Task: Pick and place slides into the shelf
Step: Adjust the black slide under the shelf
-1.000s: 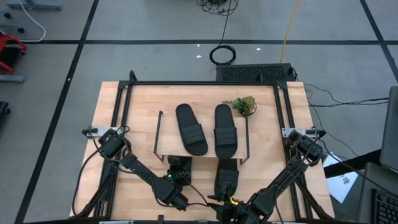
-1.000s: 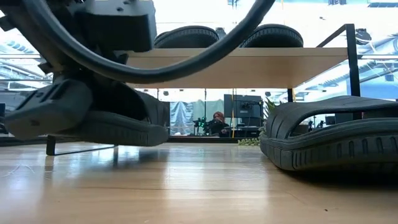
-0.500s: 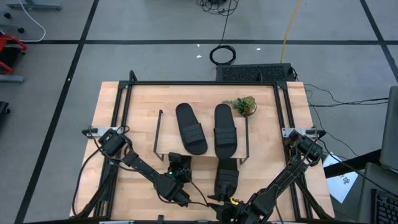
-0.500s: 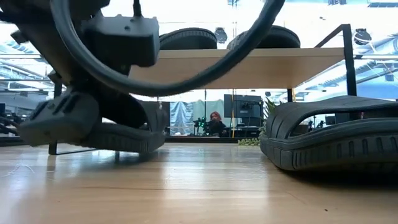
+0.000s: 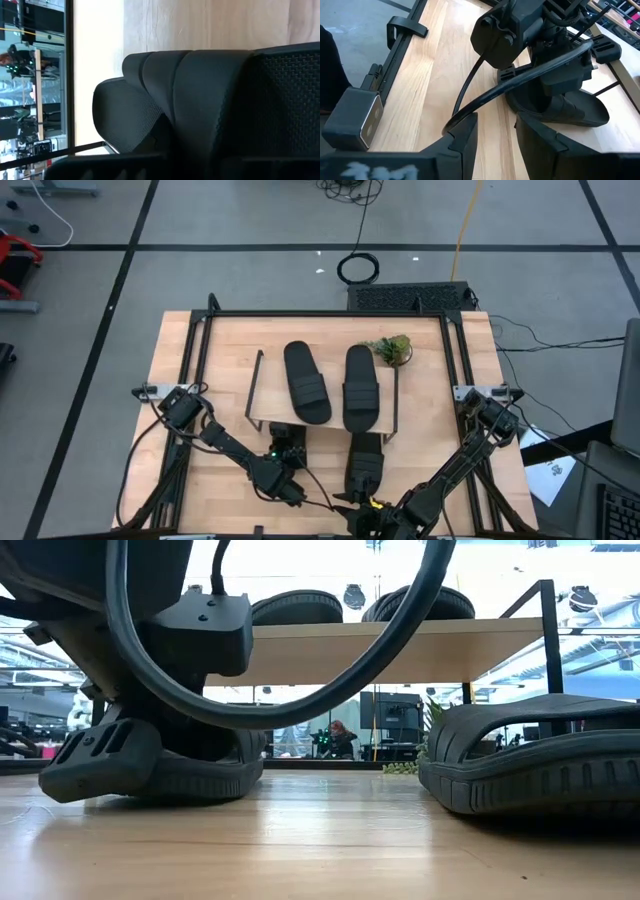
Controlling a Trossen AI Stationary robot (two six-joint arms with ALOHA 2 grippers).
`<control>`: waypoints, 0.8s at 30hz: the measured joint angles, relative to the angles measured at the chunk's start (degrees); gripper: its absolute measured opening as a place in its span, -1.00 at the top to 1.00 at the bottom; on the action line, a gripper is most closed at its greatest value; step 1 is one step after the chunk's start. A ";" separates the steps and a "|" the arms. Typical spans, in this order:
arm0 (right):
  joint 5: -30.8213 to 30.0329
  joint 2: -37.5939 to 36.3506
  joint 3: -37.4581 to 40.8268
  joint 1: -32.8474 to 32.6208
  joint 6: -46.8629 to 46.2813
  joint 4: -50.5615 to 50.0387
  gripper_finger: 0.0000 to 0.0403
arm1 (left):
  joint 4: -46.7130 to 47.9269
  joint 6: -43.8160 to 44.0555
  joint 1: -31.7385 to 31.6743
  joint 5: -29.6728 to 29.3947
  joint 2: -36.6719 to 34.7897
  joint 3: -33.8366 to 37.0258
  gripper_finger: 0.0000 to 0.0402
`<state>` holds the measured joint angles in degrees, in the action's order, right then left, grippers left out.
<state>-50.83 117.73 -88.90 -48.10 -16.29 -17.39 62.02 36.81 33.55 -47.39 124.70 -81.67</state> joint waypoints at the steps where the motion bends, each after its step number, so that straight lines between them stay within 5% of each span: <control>1: 0.00 0.00 0.00 0.00 0.00 0.00 0.38 | -0.12 -0.05 -0.01 0.31 0.00 0.01 0.89; 12: 0.04 0.00 0.00 0.00 -0.13 0.01 0.38 | 0.81 -0.86 1.55 1.68 0.00 -0.35 0.28; 24: 0.09 0.00 0.00 -0.02 -0.15 0.02 0.38 | 8.47 -1.76 3.93 4.74 -0.17 -8.24 -0.36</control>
<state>-50.74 117.73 -88.90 -48.12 -16.45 -17.37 70.49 35.05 37.48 -42.65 124.53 -89.91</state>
